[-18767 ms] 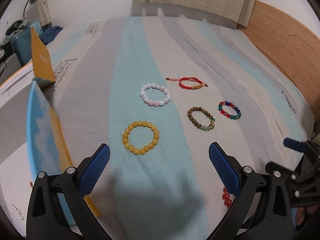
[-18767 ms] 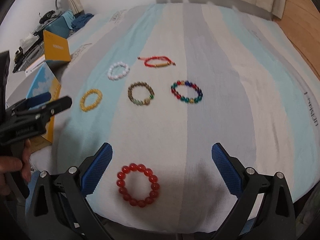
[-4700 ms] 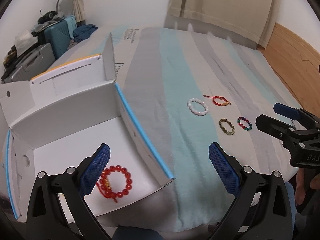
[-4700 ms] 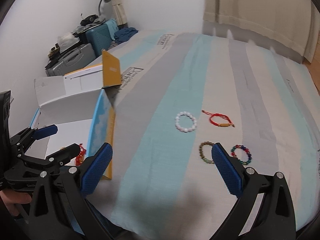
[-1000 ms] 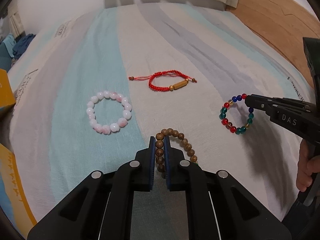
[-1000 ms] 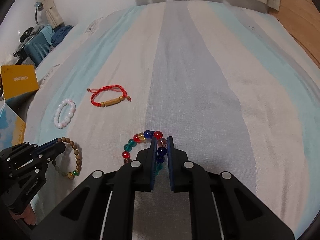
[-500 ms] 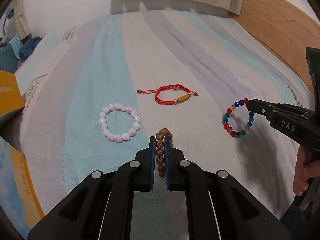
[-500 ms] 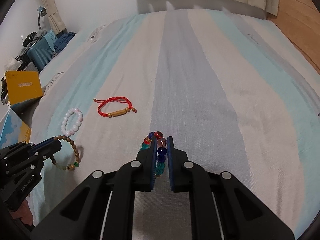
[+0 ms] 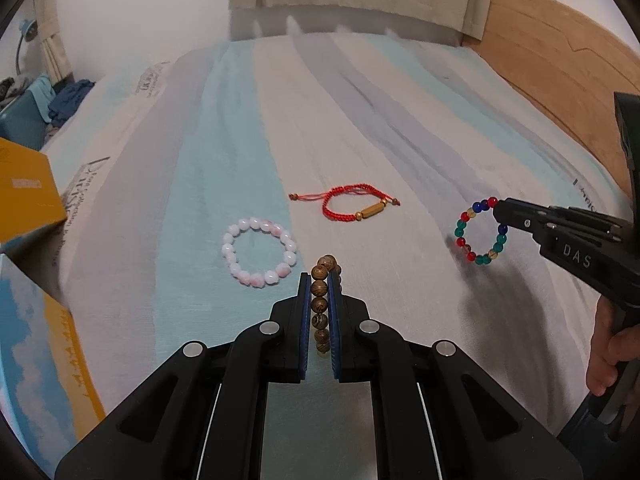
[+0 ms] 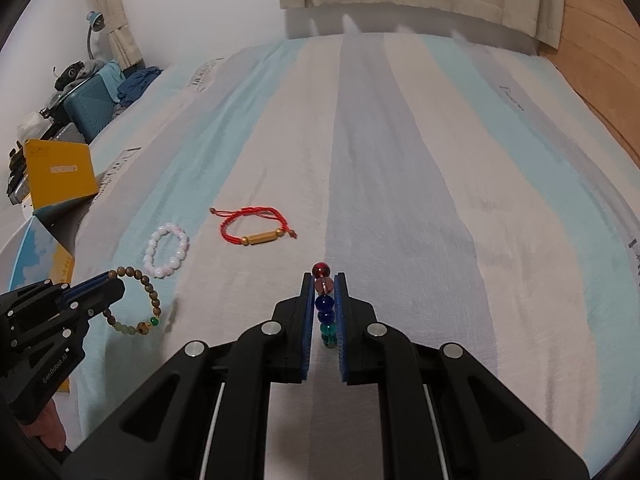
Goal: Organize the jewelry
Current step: 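Lift the multicolour bracelet with the right tool while the left tool lifts the wooden bracelet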
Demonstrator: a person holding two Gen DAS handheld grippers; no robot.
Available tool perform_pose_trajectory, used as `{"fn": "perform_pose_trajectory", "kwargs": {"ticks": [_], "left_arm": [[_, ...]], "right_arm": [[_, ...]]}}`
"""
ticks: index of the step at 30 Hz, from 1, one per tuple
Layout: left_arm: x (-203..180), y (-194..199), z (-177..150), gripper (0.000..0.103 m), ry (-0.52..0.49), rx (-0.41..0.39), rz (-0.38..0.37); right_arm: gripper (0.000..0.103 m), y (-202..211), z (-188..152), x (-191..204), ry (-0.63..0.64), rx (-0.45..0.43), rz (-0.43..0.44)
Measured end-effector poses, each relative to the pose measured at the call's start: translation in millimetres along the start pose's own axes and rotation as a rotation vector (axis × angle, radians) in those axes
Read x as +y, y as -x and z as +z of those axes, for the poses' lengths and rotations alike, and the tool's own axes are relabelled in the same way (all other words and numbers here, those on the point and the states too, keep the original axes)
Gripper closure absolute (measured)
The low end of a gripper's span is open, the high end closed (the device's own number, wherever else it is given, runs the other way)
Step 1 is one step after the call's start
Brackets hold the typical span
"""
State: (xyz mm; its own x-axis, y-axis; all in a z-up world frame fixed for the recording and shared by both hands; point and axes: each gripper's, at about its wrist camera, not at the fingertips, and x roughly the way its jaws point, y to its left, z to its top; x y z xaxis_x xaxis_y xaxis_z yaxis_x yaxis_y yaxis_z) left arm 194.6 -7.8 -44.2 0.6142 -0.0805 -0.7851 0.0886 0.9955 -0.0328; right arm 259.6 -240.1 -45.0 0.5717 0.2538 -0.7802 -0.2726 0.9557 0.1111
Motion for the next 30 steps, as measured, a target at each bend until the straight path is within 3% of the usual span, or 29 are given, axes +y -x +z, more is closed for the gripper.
{"fn": "perform_pose_trajectory", "kwargs": {"ticks": [13, 26, 30], "left_arm": [[20, 38, 5, 0.096, 0.024, -0.028, 0.014], [49, 70, -10, 0.096, 0.052, -0.015, 0.027], [56, 79, -14, 0.095, 0.046, -0.019, 0.062]], "right_arm": [[0.094, 27, 4, 33, 0.01, -0.017, 0.028], [0.094, 51, 9, 70, 0.037, -0.026, 0.046], [0.094, 55, 8, 83, 0.051, -0.023, 0.056]]}}
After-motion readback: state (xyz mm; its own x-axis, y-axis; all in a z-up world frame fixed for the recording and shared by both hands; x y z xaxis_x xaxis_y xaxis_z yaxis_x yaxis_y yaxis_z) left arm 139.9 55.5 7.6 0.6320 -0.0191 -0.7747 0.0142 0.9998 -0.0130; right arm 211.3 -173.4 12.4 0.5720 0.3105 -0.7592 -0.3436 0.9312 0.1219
